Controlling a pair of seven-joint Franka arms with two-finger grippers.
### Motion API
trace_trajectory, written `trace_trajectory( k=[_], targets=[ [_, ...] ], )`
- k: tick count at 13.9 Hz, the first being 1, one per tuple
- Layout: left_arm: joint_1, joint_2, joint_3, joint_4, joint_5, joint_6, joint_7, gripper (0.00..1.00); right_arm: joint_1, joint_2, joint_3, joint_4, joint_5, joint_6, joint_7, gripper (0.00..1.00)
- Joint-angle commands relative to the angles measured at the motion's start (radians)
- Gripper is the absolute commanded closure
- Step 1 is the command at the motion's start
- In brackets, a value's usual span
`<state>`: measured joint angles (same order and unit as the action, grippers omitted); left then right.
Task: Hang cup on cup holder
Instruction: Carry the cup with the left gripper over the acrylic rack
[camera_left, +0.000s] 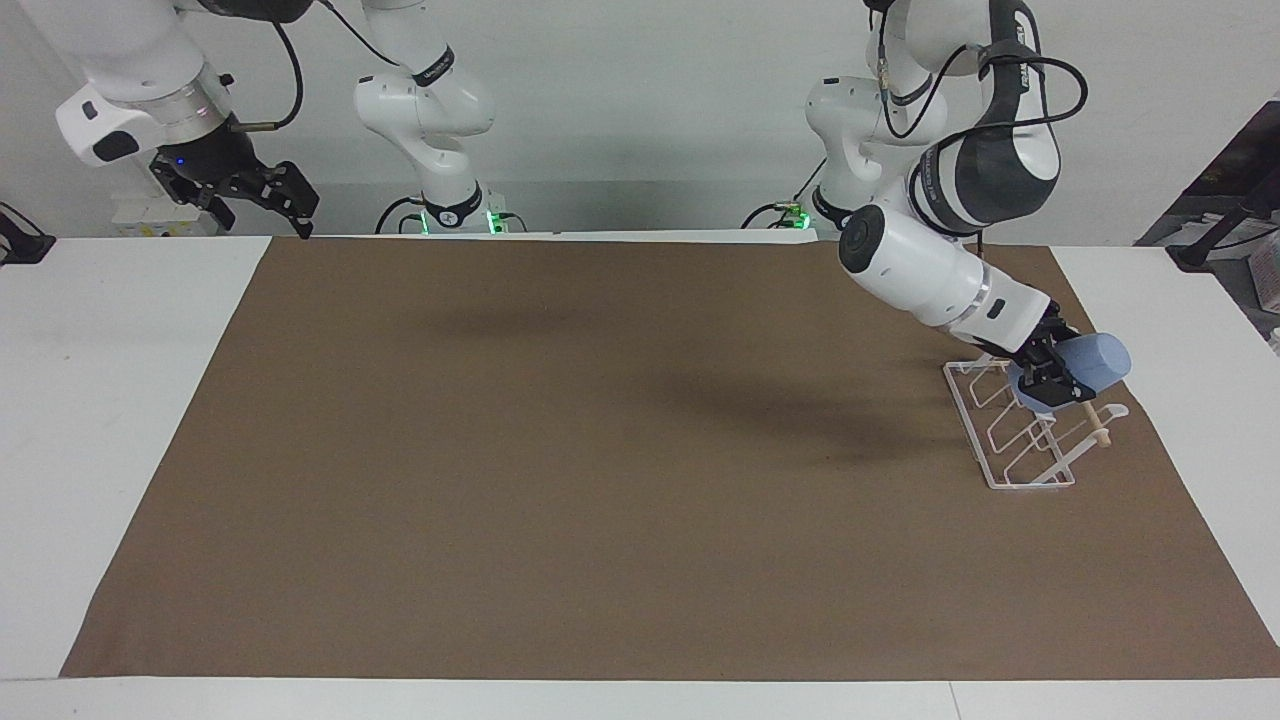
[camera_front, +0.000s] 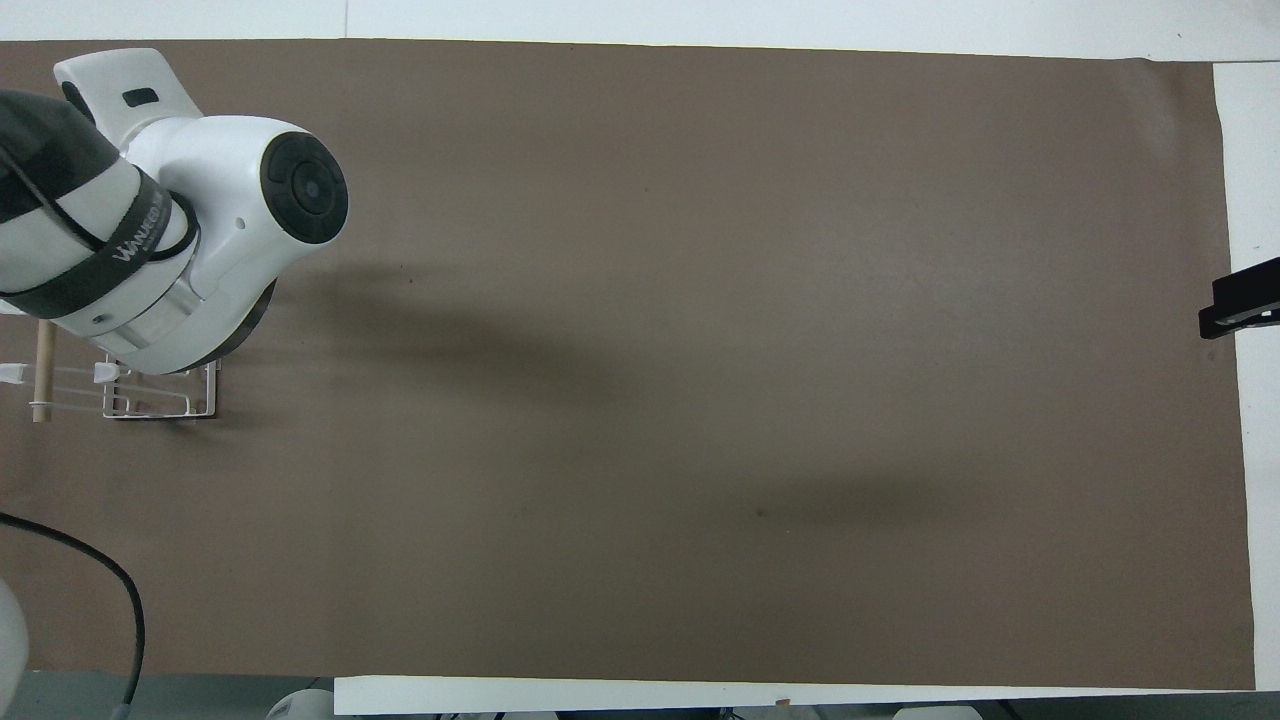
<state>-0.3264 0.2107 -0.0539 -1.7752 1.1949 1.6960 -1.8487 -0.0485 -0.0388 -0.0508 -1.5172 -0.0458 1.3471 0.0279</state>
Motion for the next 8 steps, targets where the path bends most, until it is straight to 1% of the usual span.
trace_trajectory(
  k=[1, 4, 6, 8],
  targets=[
    [0.006, 0.042, -0.004, 0.01, 0.081, 0.031, 0.049, 0.67, -0.039, 0.005, 0.015, 0.002, 0.0, -0.002, -0.049, 0.01],
    [0.047, 0.09, -0.004, 0.002, 0.132, 0.071, 0.046, 0.67, -0.044, 0.0, 0.015, -0.003, 0.0, -0.005, -0.049, 0.01],
    [0.052, 0.093, -0.004, -0.007, 0.137, 0.071, 0.042, 0.67, -0.042, -0.006, 0.014, -0.014, 0.001, -0.008, -0.042, 0.01],
    [0.073, 0.095, -0.006, -0.042, 0.147, 0.073, 0.039, 0.66, -0.034, -0.016, 0.014, -0.027, 0.0, -0.009, -0.045, 0.01]
  ],
)
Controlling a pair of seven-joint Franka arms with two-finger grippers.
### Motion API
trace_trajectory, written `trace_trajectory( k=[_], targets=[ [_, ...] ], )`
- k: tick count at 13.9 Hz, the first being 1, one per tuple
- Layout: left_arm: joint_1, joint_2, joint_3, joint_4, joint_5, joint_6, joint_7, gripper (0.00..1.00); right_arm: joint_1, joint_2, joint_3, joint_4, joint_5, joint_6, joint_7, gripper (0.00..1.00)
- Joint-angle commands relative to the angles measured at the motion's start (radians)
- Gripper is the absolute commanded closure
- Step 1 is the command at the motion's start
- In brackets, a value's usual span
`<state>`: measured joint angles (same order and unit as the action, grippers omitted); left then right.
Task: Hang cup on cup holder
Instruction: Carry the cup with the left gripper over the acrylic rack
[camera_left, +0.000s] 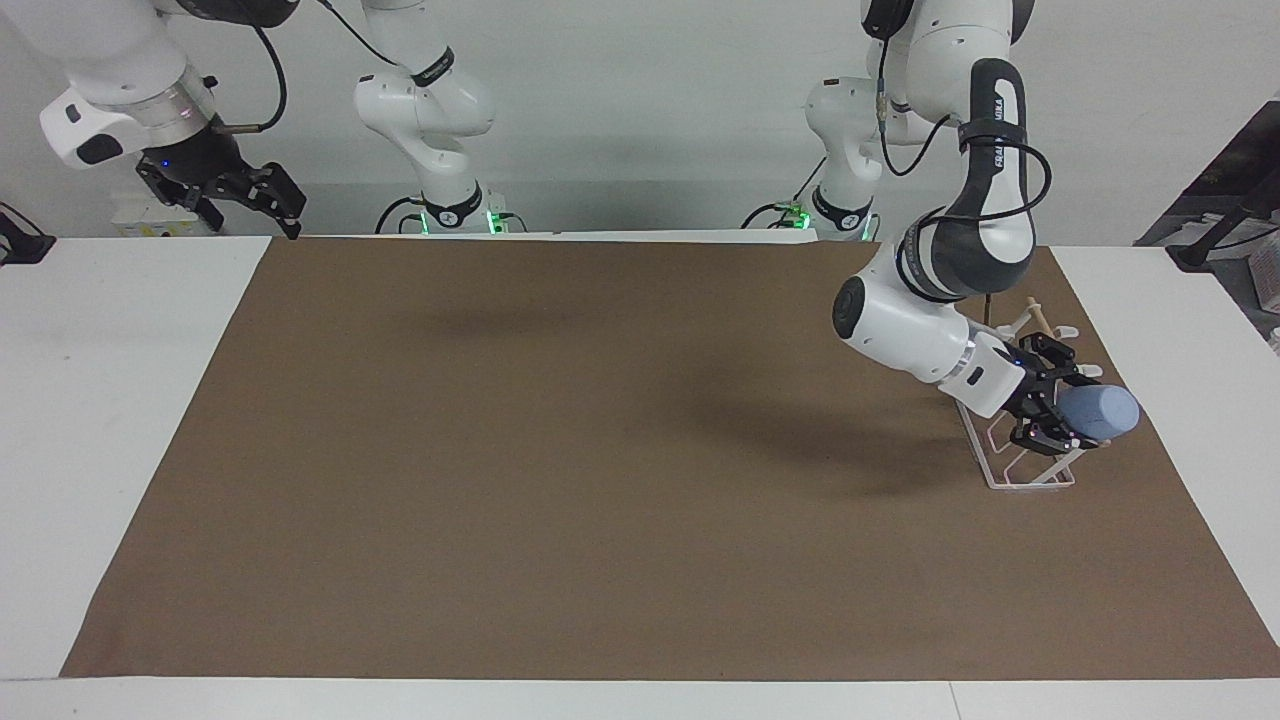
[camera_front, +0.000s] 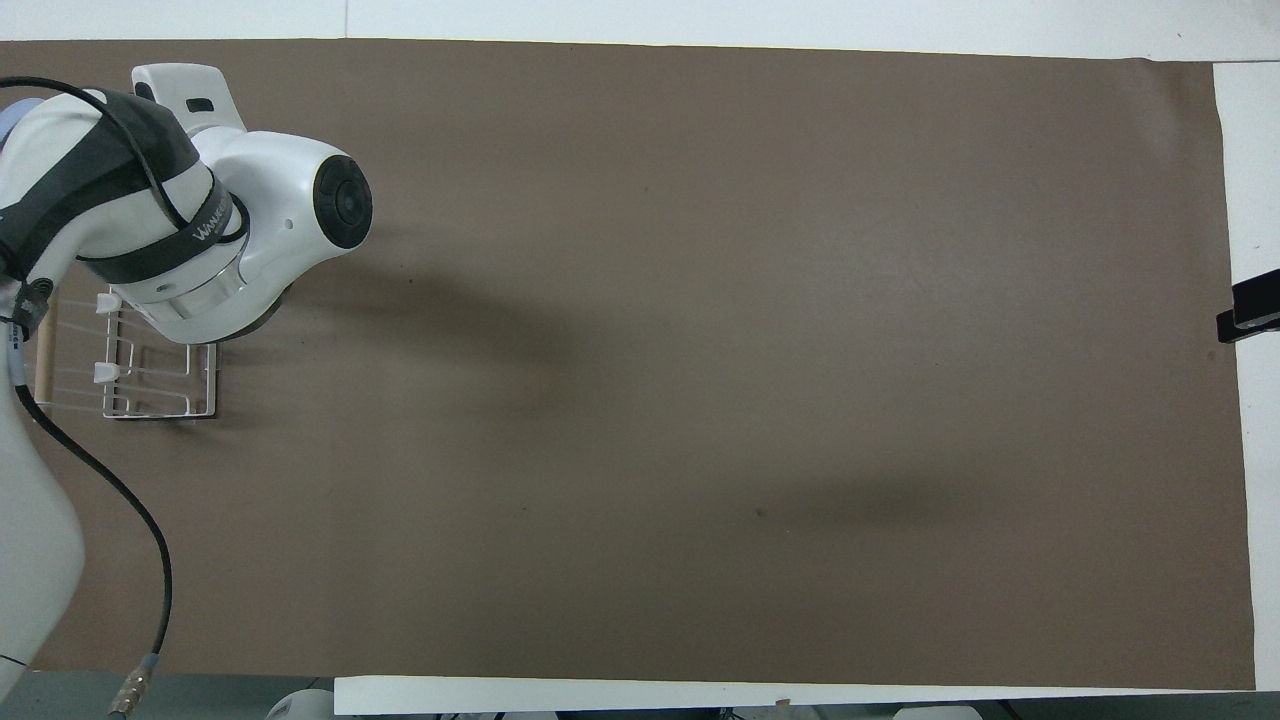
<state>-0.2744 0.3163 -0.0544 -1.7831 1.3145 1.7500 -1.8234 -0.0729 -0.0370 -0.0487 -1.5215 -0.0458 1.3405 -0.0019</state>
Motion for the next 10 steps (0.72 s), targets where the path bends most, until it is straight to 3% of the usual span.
trace_trajectory(
  k=[1, 10],
  targets=[
    [0.021, -0.009, -0.005, -0.038, 0.028, 0.019, 0.009, 0.66, -0.01, -0.018, 0.012, -0.025, 0.0, -0.003, -0.015, 0.01],
    [0.017, -0.045, -0.009, -0.162, 0.02, 0.009, -0.167, 0.66, -0.012, -0.018, 0.012, -0.025, 0.0, -0.004, -0.017, 0.01]
  ],
)
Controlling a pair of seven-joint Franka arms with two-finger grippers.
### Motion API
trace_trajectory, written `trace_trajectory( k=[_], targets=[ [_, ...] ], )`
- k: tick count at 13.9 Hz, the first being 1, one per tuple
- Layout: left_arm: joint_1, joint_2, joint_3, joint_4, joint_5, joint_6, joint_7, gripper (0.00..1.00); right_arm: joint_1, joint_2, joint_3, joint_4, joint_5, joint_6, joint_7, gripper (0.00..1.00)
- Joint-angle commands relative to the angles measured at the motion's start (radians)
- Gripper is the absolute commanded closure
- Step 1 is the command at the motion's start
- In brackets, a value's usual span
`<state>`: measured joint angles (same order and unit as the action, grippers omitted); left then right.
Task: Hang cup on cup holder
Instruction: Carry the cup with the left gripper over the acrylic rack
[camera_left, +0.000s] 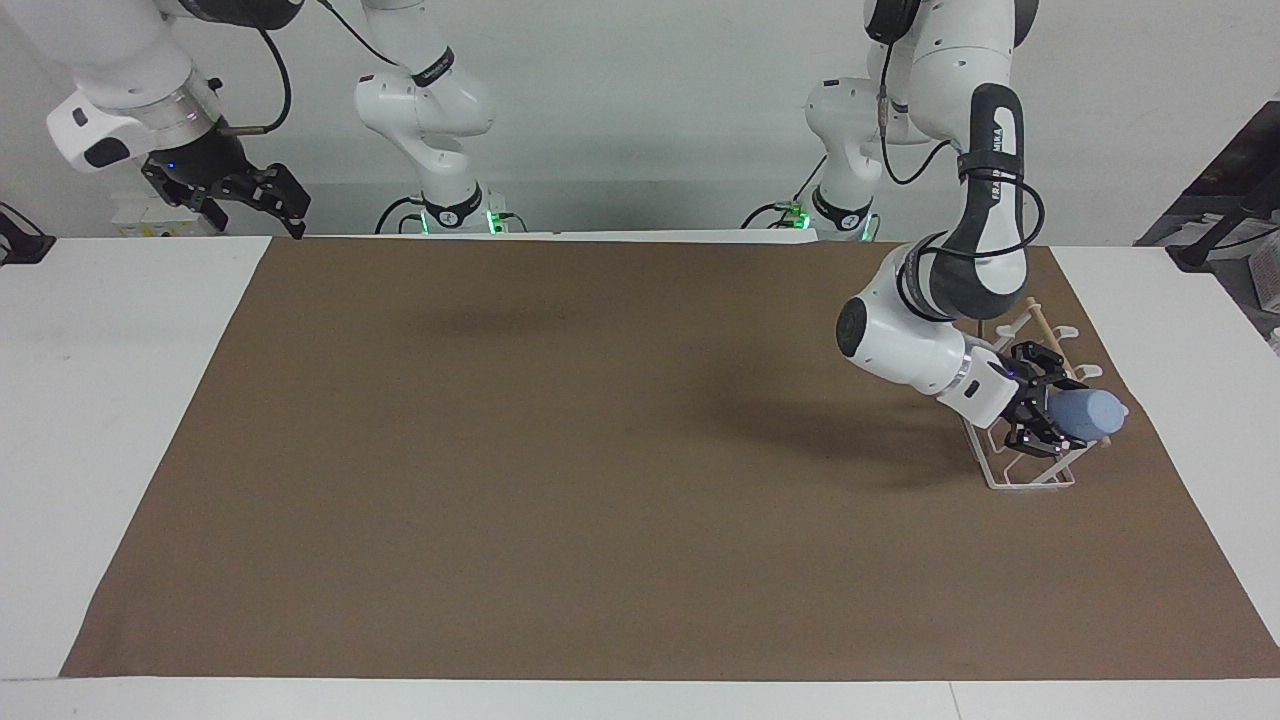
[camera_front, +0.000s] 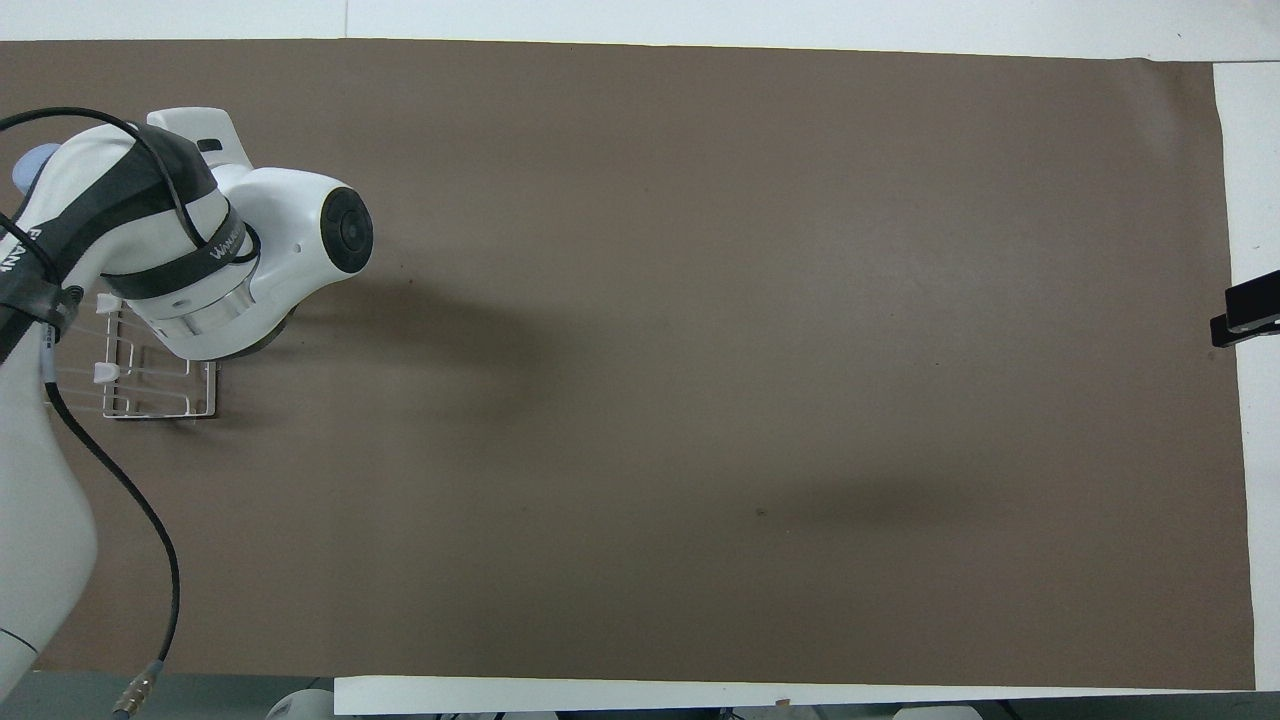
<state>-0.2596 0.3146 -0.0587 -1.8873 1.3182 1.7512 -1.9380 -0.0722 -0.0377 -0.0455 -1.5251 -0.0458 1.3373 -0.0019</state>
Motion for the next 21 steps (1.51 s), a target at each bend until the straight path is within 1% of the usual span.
trace_trajectory(
  k=[1, 4, 7, 8, 9, 10, 11, 15, 16, 17, 18, 20, 21],
  targets=[
    [0.003, -0.043, -0.004, -0.058, 0.016, 0.014, -0.062, 0.66, -0.012, -0.018, 0.009, -0.021, 0.0, -0.001, -0.018, 0.01],
    [0.008, -0.042, -0.006, -0.058, 0.015, 0.027, -0.105, 0.64, -0.011, -0.018, 0.009, -0.021, 0.001, -0.001, -0.017, 0.01],
    [0.009, -0.045, -0.006, -0.072, 0.01, 0.04, -0.119, 0.53, -0.012, -0.018, 0.009, -0.021, 0.001, -0.001, -0.018, 0.01],
    [0.011, -0.052, -0.007, -0.084, 0.01, 0.044, -0.118, 0.44, -0.012, -0.018, 0.009, -0.021, 0.001, -0.001, -0.017, 0.01],
    [0.013, -0.054, -0.006, -0.088, 0.01, 0.044, -0.115, 0.24, -0.011, -0.018, 0.009, -0.021, 0.0, -0.001, -0.018, 0.01],
    [0.011, -0.054, -0.006, -0.087, 0.01, 0.041, -0.108, 0.05, -0.011, -0.018, 0.009, -0.021, 0.001, -0.001, -0.017, 0.01],
    [0.013, -0.054, -0.006, -0.084, 0.01, 0.037, -0.104, 0.0, -0.012, -0.018, 0.009, -0.021, 0.0, -0.001, -0.017, 0.01],
    [0.013, -0.049, -0.006, -0.046, 0.001, 0.028, -0.062, 0.0, -0.011, -0.019, 0.009, -0.021, 0.0, -0.001, -0.018, 0.01],
    [0.014, -0.052, -0.006, -0.024, -0.014, 0.028, -0.043, 0.0, -0.011, -0.019, 0.009, -0.021, 0.0, -0.001, -0.018, 0.01],
    [0.014, -0.055, -0.004, 0.011, -0.057, 0.025, 0.002, 0.0, -0.012, -0.019, 0.009, -0.021, 0.0, -0.001, -0.018, 0.01],
    [0.014, -0.057, -0.004, 0.067, -0.112, 0.008, 0.061, 0.0, -0.012, -0.019, 0.009, -0.021, 0.001, -0.001, -0.018, 0.01],
    [0.013, -0.054, -0.004, 0.224, -0.259, -0.053, 0.227, 0.0, -0.011, -0.019, 0.009, -0.021, 0.0, -0.001, -0.018, 0.01],
    [0.011, -0.055, -0.003, 0.27, -0.314, -0.08, 0.308, 0.0, -0.012, -0.018, 0.009, -0.021, 0.0, -0.001, -0.018, 0.01]
  ],
)
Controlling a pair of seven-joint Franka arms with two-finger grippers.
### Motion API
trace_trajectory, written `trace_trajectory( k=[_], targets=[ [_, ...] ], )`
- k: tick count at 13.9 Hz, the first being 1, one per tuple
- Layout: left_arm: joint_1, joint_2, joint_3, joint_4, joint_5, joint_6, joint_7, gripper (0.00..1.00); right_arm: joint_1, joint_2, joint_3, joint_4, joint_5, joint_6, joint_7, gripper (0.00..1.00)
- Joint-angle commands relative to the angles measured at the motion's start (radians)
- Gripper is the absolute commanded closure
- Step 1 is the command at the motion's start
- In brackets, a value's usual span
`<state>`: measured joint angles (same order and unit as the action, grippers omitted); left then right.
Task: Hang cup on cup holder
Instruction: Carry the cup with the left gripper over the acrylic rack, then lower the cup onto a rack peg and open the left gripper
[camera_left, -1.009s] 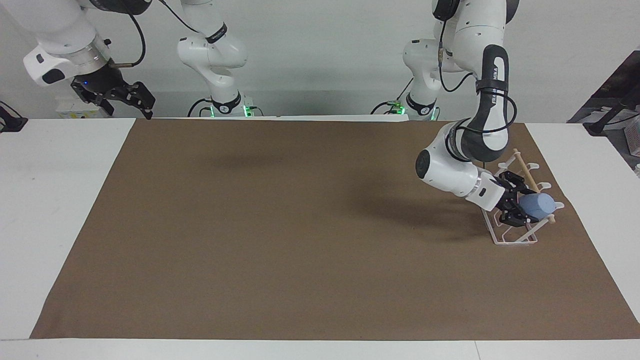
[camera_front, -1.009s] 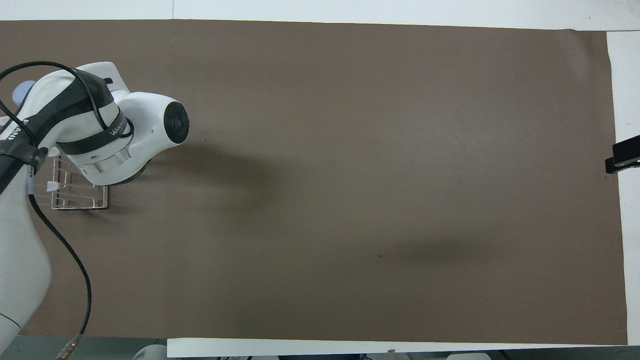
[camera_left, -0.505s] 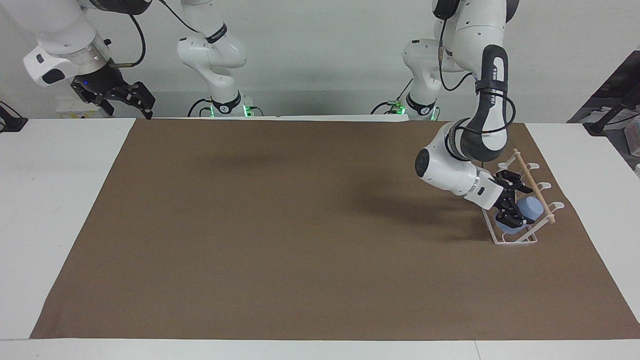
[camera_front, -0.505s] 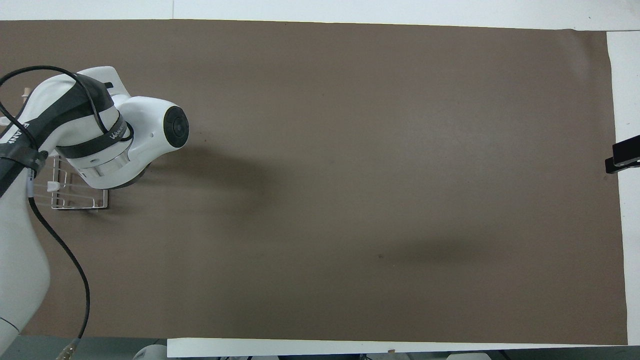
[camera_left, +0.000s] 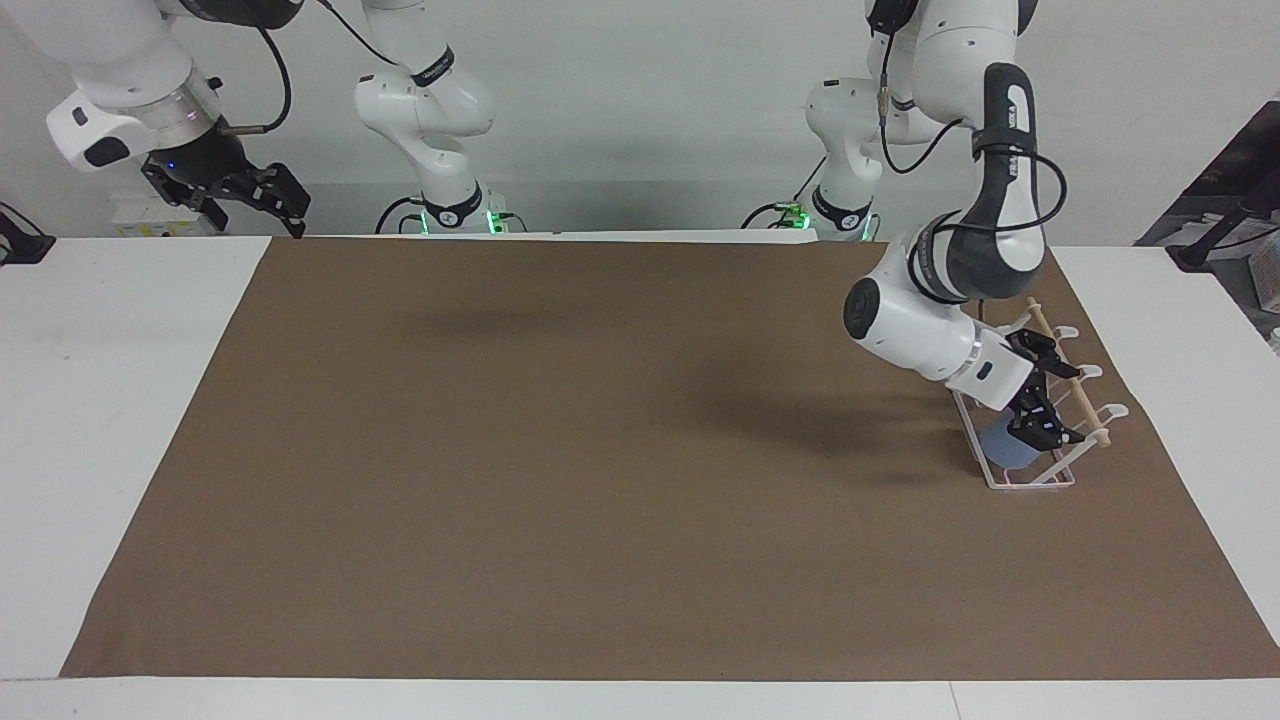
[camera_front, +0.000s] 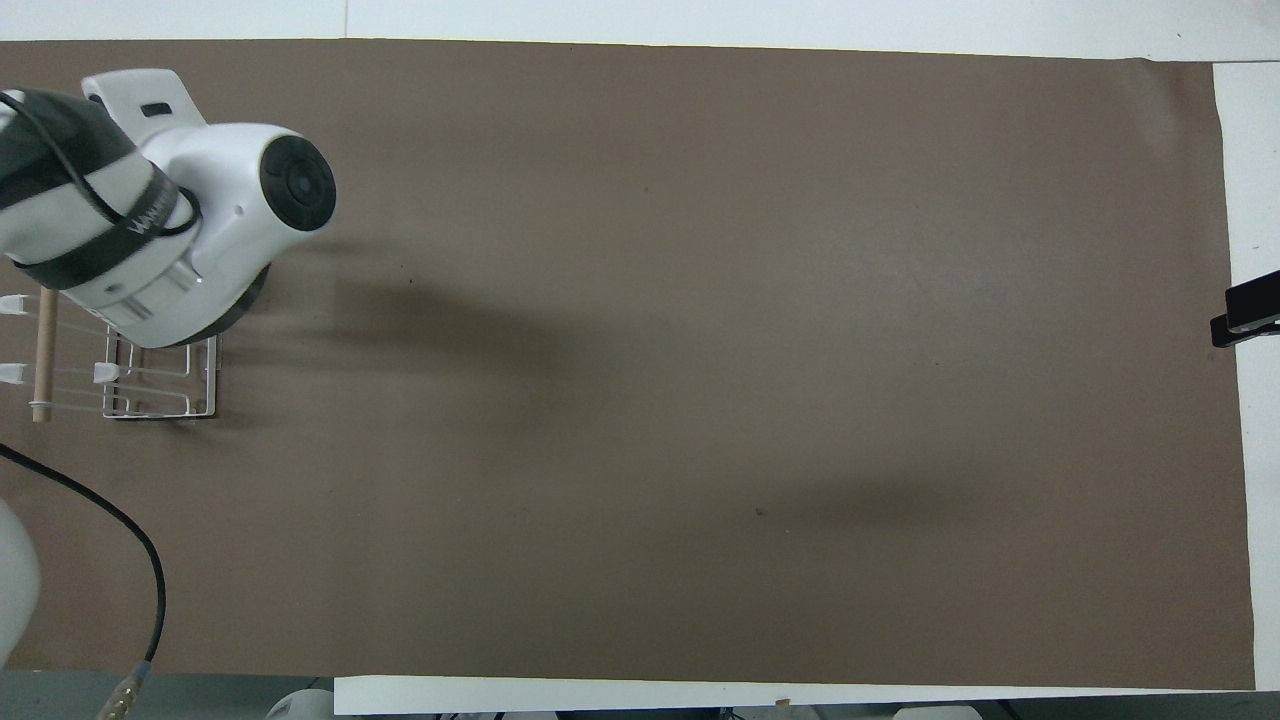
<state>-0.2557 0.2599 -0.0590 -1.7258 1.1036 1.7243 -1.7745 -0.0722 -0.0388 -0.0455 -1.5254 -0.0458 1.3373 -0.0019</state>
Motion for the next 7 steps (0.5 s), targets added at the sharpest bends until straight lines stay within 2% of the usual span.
trace_trajectory(
  k=[1, 3, 7],
  targets=[
    [0.009, -0.001, -0.002, 0.141, -0.125, -0.08, 0.211, 0.0, -0.012, -0.018, 0.009, -0.021, 0.0, -0.001, -0.018, 0.01],
    [0.012, -0.001, 0.001, 0.167, -0.204, -0.101, 0.343, 0.0, -0.012, -0.018, 0.009, -0.021, 0.001, -0.001, -0.018, 0.01],
    [0.073, -0.004, 0.004, 0.216, -0.578, -0.103, 0.636, 0.0, -0.011, -0.018, 0.009, -0.021, 0.0, -0.001, -0.018, 0.01]
  ],
)
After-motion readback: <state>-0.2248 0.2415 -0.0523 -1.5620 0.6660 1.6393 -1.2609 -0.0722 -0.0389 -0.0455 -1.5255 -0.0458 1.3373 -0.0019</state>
